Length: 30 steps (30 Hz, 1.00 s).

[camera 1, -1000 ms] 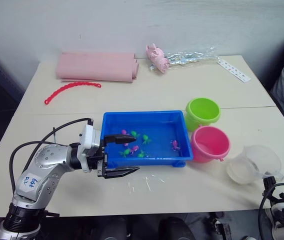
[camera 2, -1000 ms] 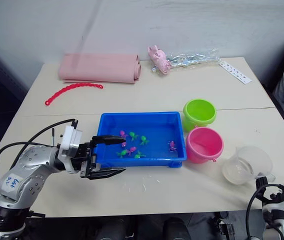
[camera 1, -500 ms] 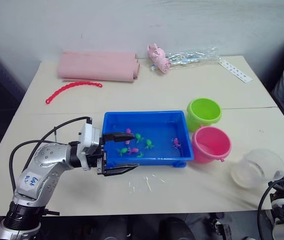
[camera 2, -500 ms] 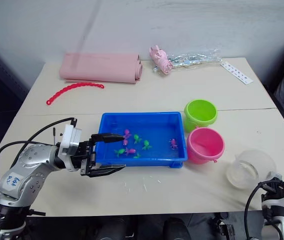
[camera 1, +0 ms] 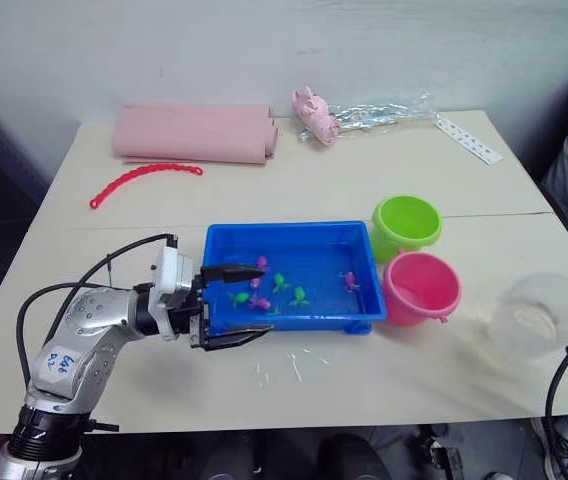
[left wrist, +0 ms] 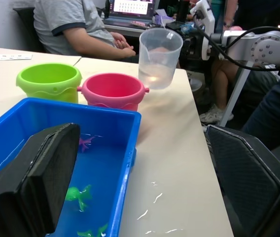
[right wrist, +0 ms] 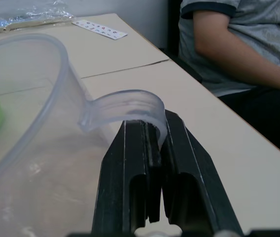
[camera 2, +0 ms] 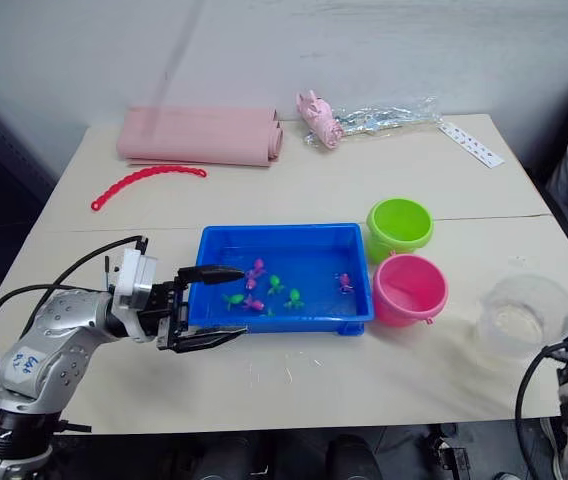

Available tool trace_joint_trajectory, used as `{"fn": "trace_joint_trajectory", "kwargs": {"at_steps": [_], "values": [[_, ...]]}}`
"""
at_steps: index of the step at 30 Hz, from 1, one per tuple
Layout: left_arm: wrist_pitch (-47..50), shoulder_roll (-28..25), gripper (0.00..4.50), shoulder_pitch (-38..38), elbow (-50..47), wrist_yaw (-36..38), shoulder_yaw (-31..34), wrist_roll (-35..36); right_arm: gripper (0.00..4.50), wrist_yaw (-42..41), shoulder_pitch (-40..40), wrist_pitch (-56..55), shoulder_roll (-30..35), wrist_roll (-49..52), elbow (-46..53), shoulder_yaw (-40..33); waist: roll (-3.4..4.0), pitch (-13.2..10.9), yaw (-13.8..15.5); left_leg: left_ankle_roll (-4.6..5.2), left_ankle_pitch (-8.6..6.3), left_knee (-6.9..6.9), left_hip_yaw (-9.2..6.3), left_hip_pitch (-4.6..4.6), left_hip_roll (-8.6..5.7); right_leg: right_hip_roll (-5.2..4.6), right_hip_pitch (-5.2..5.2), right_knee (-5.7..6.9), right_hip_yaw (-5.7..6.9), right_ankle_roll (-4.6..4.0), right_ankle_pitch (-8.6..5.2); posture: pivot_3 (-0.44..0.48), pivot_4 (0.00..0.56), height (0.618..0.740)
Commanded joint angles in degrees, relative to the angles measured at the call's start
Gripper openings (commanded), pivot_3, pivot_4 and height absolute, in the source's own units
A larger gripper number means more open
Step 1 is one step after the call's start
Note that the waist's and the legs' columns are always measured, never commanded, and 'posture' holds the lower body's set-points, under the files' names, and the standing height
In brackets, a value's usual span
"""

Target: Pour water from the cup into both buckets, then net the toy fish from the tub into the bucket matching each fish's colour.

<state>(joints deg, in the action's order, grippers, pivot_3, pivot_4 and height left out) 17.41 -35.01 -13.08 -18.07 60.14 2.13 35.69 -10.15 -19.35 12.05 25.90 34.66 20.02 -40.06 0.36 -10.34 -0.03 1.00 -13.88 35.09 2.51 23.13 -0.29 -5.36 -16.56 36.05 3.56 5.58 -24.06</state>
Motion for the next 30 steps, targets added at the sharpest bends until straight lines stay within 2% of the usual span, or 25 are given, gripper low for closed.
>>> {"fn": "trace_joint_trajectory", "kwargs": {"at_steps": [1, 3, 11, 19, 30], "values": [[-1.75, 1.37, 4.5, -2.38, 1.16, -0.12, -0.31, -0.78, 0.06, 0.21, 1.24, 0.27, 4.58, -4.02, 3.9, -2.27, 0.0, 0.0, 0.03, 0.01, 0.01, 0.0, 0.01, 0.0, 0.0, 0.0, 0.0, 0.0, 0.0, 0.0, 0.0, 0.0, 0.15, 0.74], [-1.79, 2.33, 4.5, -3.4, 2.23, -0.63, -0.87, -1.2, 0.06, 0.11, 1.61, -0.69, 6.62, -8.23, 4.77, -1.12, 0.0, 0.0, 0.18, 0.03, 0.05, 0.02, 0.01, 0.01, 0.0, 0.0, 0.0, 0.0, 0.01, 0.02, 0.01, 0.0, 0.15, 0.74], [-1.44, 3.27, 4.5, -5.18, 4.9, -0.39, -1.86, -2.36, 0.06, 0.73, 4.71, -3.15, 8.09, -19.14, 6.0, 1.22, -0.02, -0.01, 0.12, 0.02, 0.1, 0.02, 0.01, 0.02, 0.0, 0.02, 0.0, 0.0, 0.03, 0.03, 0.01, 0.0, 0.15, 0.74], [-0.83, 3.74, 4.5, -7.3, 6.72, 0.61, -2.66, -2.44, 0.06, -1.21, 6.67, -9.09, 10.05, -30.76, 4.38, 7.5, -0.03, -0.02, 0.08, 0.0, 0.15, 0.03, 0.01, 0.02, -0.01, 0.03, -0.01, 0.02, 0.03, 0.03, 0.02, 0.0, 0.15, 0.74], [-1.91, 5.26, 4.5, -7.55, 6.77, -0.25, -3.34, -4.06, 0.06, -0.43, 9.73, -12.8, 9.96, -38.83, 2.8, 10.36, -0.05, -0.03, 0.09, 0.01, 0.16, 0.06, 0.0, 0.04, -0.01, 0.02, -0.01, 0.02, 0.04, 0.04, 0.02, 0.0, 0.15, 0.74]]}}
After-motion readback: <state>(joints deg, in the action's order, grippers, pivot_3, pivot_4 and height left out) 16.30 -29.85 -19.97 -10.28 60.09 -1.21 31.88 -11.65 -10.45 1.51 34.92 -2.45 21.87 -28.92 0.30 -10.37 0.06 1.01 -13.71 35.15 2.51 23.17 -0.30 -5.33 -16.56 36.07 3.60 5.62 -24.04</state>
